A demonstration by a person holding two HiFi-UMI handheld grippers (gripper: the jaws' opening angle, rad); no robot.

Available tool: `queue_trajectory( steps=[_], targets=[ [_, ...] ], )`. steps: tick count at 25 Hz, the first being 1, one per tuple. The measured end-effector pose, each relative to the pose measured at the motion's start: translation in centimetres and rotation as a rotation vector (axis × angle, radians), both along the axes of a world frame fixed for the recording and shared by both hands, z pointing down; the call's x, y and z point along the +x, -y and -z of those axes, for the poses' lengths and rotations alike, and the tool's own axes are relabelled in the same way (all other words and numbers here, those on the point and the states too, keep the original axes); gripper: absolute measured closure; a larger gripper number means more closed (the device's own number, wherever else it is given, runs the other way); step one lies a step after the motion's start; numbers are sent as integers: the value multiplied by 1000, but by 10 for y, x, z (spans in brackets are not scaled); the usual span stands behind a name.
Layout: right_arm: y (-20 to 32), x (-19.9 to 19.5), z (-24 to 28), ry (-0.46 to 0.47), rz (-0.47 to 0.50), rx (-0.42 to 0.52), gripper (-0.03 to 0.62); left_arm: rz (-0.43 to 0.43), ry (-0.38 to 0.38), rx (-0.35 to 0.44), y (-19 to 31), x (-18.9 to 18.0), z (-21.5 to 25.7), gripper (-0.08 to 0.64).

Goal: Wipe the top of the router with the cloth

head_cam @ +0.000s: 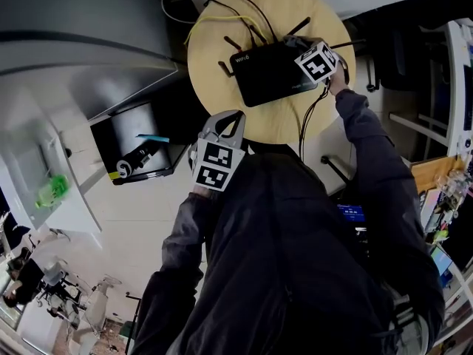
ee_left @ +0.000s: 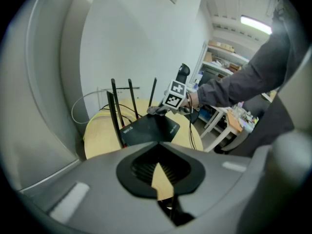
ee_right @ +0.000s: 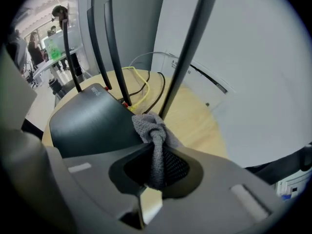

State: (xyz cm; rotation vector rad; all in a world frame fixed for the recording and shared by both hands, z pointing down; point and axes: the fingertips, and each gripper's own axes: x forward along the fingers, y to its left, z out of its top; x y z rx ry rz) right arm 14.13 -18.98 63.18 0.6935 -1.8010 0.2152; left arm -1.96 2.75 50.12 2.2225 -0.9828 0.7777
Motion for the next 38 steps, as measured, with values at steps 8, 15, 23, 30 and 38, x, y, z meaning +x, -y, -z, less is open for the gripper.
queue_trajectory(
  steps=[8, 15, 23, 30, 38],
  targets=[
    [-18, -30, 9, 80, -46, -54, 555, -5, 1, -3, -3, 0, -1, 560],
    [-82, -142, 21, 187, 186, -86, 555, -27, -5, -11, -7, 2, -1, 560],
    [-110, -189, 8, 174, 292, -124, 555, -15, -10, -17, -12, -8, 0, 560],
    [-102, -174, 6, 153, 287, -121, 555, -30, -12, -5, -9, -5, 0, 560],
    [-76, -107, 2, 123, 162, -116, 555, -43, -13, -6, -9, -3, 0, 560]
  ],
)
